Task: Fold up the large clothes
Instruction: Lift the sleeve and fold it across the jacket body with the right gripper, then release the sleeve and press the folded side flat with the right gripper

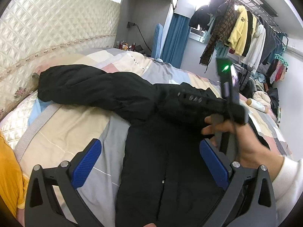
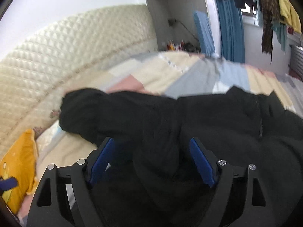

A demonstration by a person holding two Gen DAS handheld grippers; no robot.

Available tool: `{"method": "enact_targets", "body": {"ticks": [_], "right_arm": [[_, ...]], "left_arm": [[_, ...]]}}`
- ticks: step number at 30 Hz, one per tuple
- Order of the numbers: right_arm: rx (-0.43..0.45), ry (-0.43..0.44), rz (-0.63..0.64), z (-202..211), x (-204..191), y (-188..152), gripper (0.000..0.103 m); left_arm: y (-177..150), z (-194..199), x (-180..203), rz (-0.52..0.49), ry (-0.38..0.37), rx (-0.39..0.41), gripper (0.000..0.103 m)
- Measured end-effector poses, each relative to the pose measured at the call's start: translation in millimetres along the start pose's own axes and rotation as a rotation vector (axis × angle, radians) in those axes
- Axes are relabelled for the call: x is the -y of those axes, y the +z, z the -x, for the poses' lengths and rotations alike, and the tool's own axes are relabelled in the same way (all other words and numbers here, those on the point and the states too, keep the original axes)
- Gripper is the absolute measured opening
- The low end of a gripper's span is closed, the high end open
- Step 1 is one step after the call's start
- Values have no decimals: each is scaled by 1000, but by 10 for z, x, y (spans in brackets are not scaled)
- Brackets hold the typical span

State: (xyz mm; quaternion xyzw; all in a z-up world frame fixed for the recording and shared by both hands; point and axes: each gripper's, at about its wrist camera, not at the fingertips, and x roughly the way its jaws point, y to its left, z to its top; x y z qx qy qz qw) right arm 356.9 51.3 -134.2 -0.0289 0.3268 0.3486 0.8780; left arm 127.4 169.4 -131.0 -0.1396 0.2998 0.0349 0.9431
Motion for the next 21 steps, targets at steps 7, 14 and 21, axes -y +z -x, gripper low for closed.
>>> {"method": "enact_targets", "body": {"ticks": [7,14,21], "right_arm": [[107,-47,13,650,130,285,81],[206,-113,15,1315,363,417,81],[252,-192,-15,1791,758,218,81]], "left_arm": [[39,96,73,-28,5,21,103],[91,211,281,-78,9,48,103],[111,226,482,-109,-3,54,103]]}}
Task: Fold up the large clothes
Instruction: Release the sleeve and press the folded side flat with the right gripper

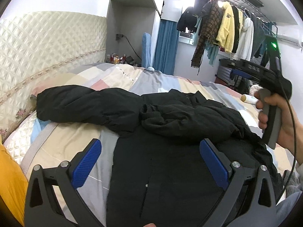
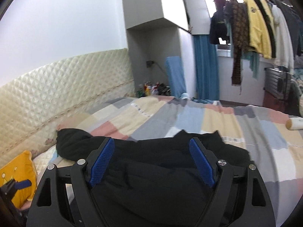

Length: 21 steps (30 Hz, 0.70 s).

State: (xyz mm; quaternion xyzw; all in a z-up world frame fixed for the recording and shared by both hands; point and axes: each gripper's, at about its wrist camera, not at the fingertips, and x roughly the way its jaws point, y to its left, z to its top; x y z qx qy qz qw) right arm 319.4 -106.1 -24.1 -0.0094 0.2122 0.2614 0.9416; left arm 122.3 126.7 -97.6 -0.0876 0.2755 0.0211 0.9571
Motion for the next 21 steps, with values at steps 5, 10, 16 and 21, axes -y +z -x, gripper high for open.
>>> {"method": "enact_targets", "body": {"ticks": [5,10,16,21], "right_arm": [[-25,-103,-25,155,505,-357,81],[-83,-193,-86,185,1068,-732,81],[-200,-225,-124,44,1509,-1129,81],[-294,-195,-98,-121,1547,-1414,81]], "left_arm": [[-30,-42,77,2,-9,-19,103],[-50,-135,165,-4,-5,-31,103],[-77,-236,240,5,6,-43,103],[-107,-324,302,-20,44,-63,103]]}}
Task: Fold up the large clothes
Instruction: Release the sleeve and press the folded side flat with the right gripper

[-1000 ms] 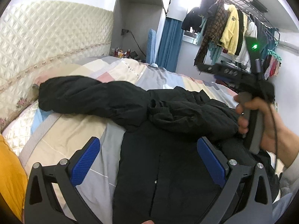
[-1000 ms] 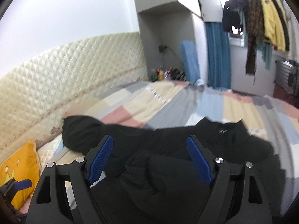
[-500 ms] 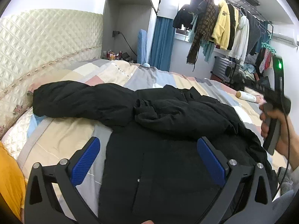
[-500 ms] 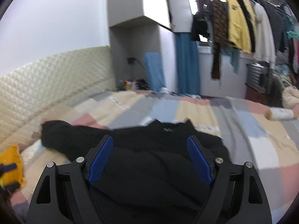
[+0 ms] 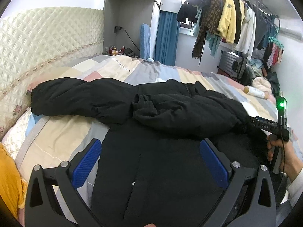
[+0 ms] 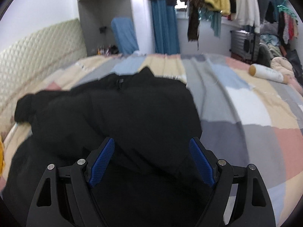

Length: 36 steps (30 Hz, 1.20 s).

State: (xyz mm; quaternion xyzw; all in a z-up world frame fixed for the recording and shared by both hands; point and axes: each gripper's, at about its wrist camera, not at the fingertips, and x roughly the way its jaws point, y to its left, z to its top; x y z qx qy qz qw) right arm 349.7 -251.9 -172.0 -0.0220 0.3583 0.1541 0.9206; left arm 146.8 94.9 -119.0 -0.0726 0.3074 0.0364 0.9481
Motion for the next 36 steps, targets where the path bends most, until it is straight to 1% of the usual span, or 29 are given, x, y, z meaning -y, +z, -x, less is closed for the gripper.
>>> {"method": "enact_targets", "body": {"ticks": [2,4,7,8,10,11,12,15,18,20,22,24,27,29,32,36], "right_arm": [[-33,-42,29,-120,-22,-59,81],[-42,-73,68,-198,-50,-88,81],[-11,-87,122,-251,-89,-96,80],[6,-96,139,-247,-104,-92,80],[34,-99,145,-229,-97,-82,75],[45,-98,147,-216,-104,-81,71],[48,-98,151,-218,-112,-79,66],[38,-95,176,-247,-160,-75,57],[15,-91,192,-277,-173,-82,57],[13,-88,190,-284,-171,-80,57],[24,-88,187,-268,-172,-66,51],[38,-82,173,-241,-169,-26,33],[80,-47,102,-138,-123,88,18],[110,-56,89,-88,-124,144,15],[139,-81,54,-55,-56,202,13],[136,-116,-15,-82,176,225,12]], "left_arm": [[-18,-30,-7,3,1,-10,103],[-33,-57,-15,-1,12,-17,103],[-59,-101,-31,-8,41,-33,103],[-67,-111,-40,-4,40,-38,103],[-78,-131,-68,10,40,-48,103],[-82,-134,-75,13,41,-50,103],[-86,-132,-76,13,43,-49,103],[-91,-132,-71,11,45,-48,103],[-94,-128,-74,12,47,-48,103],[-93,-132,-75,17,35,-51,103],[-98,-131,-56,16,26,-49,103],[-98,-130,-14,12,24,-45,103],[-102,-103,12,9,24,-34,103],[-91,-90,9,13,19,-24,103],[-88,-77,-29,26,15,-14,103],[-82,-63,-70,45,2,-11,103]]}}
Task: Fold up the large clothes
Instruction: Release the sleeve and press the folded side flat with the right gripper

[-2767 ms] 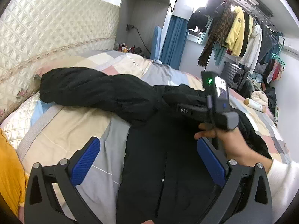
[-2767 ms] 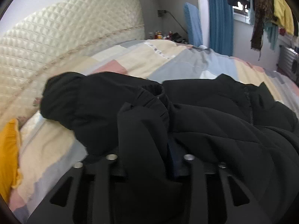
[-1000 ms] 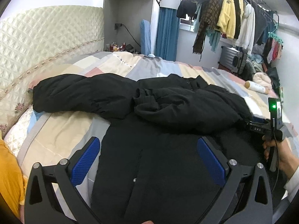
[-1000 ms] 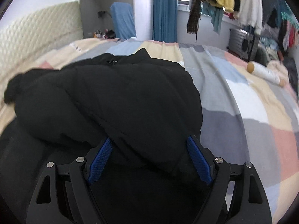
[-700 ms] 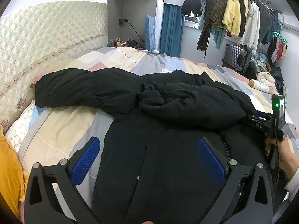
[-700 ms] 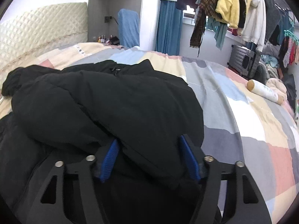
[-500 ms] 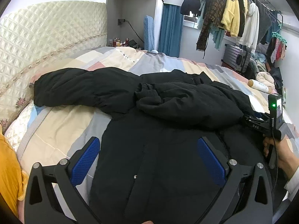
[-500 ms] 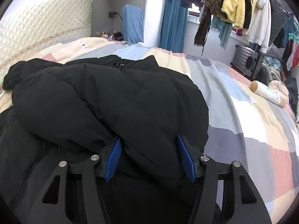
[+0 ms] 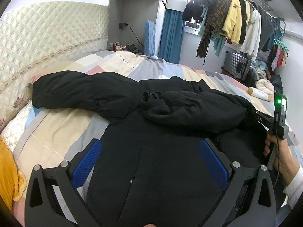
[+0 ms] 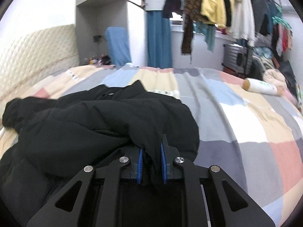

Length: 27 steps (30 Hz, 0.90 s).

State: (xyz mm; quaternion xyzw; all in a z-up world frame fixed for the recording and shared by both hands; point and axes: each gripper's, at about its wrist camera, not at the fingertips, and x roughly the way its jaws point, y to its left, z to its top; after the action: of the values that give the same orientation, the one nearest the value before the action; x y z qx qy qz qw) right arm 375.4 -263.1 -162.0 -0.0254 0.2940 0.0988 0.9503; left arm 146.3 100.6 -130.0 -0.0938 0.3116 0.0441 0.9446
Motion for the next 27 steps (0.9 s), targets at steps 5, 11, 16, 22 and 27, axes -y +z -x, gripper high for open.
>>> {"method": "enact_targets", "body": {"ticks": [5,11,16,22,27], "right_arm": [[-56,26,-95,-110,220,-51,12],[-69,44,-47,61,105,-73,33],[-68,103,-54,348,7,-90,57],[6,114,-54,848,-274,-4,59],[68,140,-70,1225,-454,-69,63]], "left_arm": [[8,39,11,-5,-12,17,103],[22,79,17,1,-20,31,103],[30,134,22,8,-23,37,103],[14,265,47,7,-27,58,103],[-14,383,44,18,-30,71,103]]}}
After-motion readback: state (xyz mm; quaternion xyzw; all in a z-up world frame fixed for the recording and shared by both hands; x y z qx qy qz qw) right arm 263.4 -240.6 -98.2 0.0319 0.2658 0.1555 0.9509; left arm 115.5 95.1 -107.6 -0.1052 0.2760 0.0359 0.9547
